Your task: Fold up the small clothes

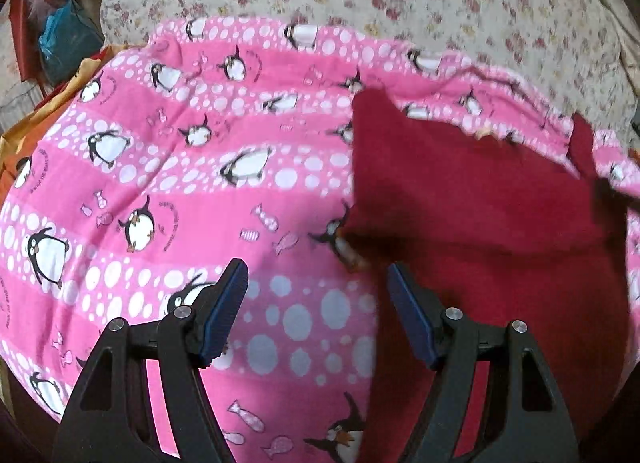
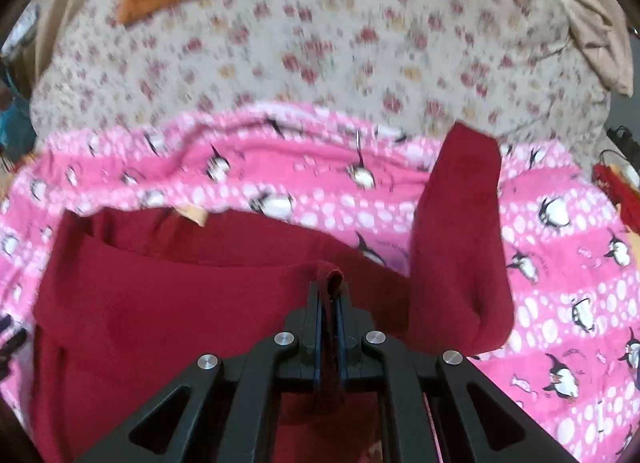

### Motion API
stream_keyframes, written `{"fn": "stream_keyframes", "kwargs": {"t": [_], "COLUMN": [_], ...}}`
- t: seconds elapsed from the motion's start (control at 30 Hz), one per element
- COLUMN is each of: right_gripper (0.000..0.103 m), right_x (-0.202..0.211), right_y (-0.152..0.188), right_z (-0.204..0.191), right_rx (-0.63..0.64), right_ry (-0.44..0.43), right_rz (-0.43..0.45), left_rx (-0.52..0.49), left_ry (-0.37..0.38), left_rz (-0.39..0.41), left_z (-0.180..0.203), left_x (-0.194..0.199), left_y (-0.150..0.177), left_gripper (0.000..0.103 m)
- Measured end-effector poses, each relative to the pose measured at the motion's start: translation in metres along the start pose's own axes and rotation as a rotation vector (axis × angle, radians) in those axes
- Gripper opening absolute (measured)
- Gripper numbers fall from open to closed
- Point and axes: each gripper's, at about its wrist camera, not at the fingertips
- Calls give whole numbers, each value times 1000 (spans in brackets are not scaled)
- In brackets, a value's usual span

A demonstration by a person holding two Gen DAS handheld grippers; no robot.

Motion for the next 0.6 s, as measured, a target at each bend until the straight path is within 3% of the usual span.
{"fn": "stream_keyframes", "kwargs": {"t": [0.13,0.17,0.27,0.3,0.37,0.5,0.6], "right_gripper": [6,13,60,65,65,65,65], "right_x": [-16,-13,9,17,26,25,9], "right_y": [3,3,2,0,-5,-9,-2], "right_z": [6,11,15,9,-13,-77,-114], "right_rx": [-20,-48,-134,-130,-62,124,216], "right_ry": [3,-7,-3,-24,-93,-229,-249], "right_rz": [-57,-58,26,52,69,16,-1], "left_rx": [30,35,33,23,16,39,81], "left_ry": [17,21,31,20,-12,-153,-186], "left_rz": [50,51,53,46,28,-17,-76], "left_z": [4,6,16,22,27,17,-2], "left_x": [10,9,-4,-13,-32,-72,-95], "left_y": [-14,-19,-35,-41,-51,-64,-62], "left_gripper": [73,73,73,73,73,73,73]}}
Point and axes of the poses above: each gripper's, at about its wrist camera, not at the fingertips, and x roughly against the way its jaws point, z to its right, y to its underside, and after that the axes turned 3 degrees about y, right-handed
